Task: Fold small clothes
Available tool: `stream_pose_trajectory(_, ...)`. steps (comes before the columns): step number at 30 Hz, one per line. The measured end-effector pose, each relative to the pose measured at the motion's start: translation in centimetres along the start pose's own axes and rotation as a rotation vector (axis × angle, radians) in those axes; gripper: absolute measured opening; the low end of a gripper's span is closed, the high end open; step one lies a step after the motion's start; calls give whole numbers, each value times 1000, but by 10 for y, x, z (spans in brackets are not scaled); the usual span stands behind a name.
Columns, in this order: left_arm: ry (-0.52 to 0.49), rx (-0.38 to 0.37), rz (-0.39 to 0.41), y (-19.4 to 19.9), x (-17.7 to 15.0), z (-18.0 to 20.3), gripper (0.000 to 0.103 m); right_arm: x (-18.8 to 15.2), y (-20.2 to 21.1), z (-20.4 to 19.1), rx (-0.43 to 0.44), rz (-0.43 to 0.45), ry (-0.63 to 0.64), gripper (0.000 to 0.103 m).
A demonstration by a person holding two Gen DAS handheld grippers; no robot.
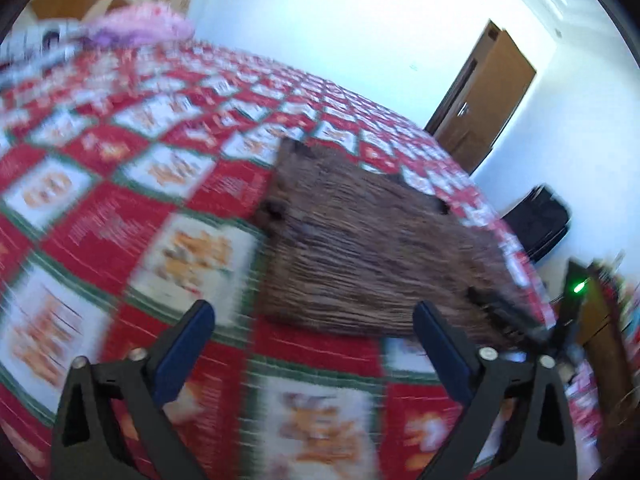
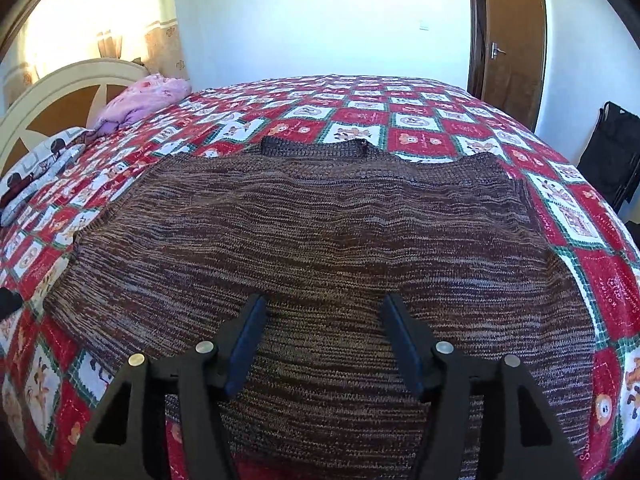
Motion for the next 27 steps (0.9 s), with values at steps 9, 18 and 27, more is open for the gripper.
stream_pose_trajectory(9, 269, -41, 10, -21, -24, 19, 91, 0, 1, 3, 28, 10, -22, 62)
stream_pose_trajectory(18, 424, -98, 180, -23, 12, -14, 89, -1, 2, 6, 55, 16, -43, 62)
stream_pose_trajectory(27, 382, -54, 162, -20, -1, -6, 90, -1, 2, 7, 62, 17, -46, 63)
Point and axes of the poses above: each gripper's, at about its wrist camera, not at the fingertips, and y roughly against the way its jaws point, z to its right, x to its top, the point moved 5 cm from there along -y, roughly the way its jaws point, and after that the axes turned 1 degree about z, right-handed, at the moved point
